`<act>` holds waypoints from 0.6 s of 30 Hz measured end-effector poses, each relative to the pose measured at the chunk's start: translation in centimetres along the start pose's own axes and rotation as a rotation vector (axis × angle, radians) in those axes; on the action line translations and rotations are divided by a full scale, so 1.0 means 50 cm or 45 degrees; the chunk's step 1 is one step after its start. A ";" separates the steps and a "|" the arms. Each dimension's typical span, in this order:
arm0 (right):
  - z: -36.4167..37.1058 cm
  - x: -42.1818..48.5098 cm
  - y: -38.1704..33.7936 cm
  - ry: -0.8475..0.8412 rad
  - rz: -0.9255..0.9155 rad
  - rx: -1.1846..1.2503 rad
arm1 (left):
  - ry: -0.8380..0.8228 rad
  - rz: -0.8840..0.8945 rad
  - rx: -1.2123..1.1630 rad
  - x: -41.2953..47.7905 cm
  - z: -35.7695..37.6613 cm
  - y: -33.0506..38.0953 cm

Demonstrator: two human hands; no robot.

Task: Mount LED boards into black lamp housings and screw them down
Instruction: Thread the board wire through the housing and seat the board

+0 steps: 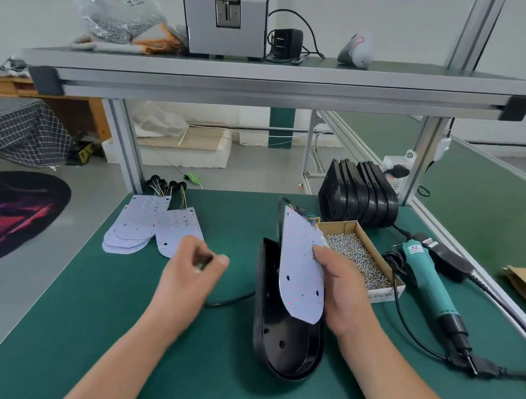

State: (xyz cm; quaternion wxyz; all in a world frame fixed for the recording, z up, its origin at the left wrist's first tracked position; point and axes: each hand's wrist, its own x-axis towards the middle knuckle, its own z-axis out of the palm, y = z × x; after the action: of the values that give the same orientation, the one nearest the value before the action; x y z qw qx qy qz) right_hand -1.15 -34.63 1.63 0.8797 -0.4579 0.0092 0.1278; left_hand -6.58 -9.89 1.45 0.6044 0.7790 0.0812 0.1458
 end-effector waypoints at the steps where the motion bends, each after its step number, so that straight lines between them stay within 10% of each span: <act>1: -0.001 0.000 -0.003 0.011 -0.001 0.045 | -0.082 0.066 0.258 -0.003 0.006 -0.001; 7: 0.000 -0.005 -0.013 0.043 0.007 0.150 | -0.489 0.418 1.049 -0.042 0.057 0.013; 18: -0.013 0.003 -0.023 0.087 -0.147 0.258 | -0.102 0.256 0.635 0.000 0.004 -0.019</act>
State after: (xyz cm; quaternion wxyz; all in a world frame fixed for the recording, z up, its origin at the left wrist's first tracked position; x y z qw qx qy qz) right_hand -0.70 -35.76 2.14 0.9266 -0.3705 0.0255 0.0597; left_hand -6.48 -9.84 0.49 0.3791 0.9131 0.0129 0.1497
